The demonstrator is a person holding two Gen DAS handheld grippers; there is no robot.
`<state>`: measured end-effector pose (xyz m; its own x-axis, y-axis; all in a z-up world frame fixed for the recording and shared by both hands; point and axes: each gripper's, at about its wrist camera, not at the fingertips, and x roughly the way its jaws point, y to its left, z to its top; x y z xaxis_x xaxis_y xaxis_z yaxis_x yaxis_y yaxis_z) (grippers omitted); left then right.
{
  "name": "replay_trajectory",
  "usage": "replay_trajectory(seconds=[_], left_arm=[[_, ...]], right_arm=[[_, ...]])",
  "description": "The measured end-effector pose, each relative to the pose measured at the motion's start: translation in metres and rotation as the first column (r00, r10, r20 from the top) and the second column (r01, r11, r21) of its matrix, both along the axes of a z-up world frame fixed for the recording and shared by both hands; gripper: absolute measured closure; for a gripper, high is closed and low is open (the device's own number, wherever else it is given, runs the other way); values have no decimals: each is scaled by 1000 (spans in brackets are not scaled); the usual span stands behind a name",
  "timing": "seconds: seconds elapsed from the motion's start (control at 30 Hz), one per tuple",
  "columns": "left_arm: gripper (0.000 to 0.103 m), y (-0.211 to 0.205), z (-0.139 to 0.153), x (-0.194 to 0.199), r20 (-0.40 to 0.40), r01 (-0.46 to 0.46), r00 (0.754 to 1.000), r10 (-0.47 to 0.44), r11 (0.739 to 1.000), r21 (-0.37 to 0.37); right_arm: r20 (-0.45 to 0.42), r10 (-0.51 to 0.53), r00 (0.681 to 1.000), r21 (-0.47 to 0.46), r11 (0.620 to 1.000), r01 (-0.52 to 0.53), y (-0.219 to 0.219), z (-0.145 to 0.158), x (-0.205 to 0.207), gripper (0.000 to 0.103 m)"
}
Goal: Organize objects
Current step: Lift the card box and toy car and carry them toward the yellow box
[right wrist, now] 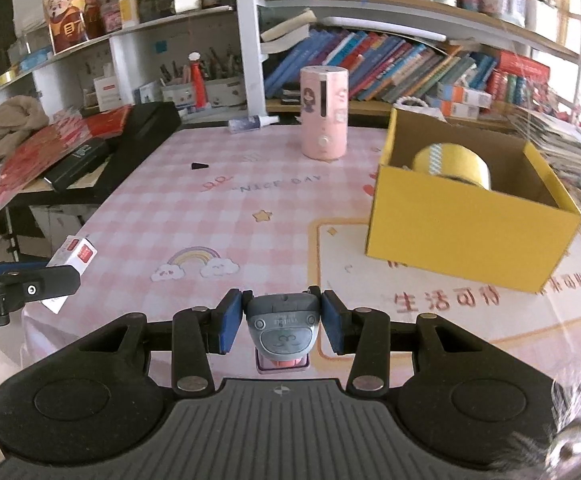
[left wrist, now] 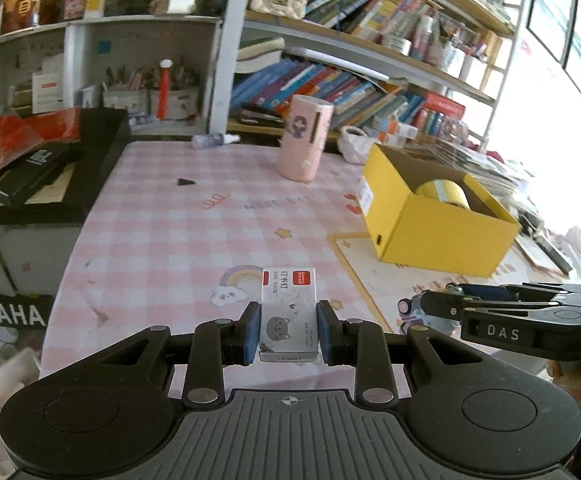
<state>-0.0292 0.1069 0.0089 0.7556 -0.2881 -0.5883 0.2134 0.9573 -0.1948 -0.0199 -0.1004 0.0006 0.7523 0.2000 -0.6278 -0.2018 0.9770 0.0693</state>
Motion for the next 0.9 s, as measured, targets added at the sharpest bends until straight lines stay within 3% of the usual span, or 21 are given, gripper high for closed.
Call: replay_trajectory(seconds=[0.37,0.9], left_arm=[[76,-35,-5,-10,-12,143,990,-142,990,6],[76,-92,-7,-7,-14,348,938,-348,938,7]], right_arm=[[-16,-114,993,5,993,115,-27,-9,-40,63],[-44,-331,943,-2,943,332,-81,-14,-80,63]])
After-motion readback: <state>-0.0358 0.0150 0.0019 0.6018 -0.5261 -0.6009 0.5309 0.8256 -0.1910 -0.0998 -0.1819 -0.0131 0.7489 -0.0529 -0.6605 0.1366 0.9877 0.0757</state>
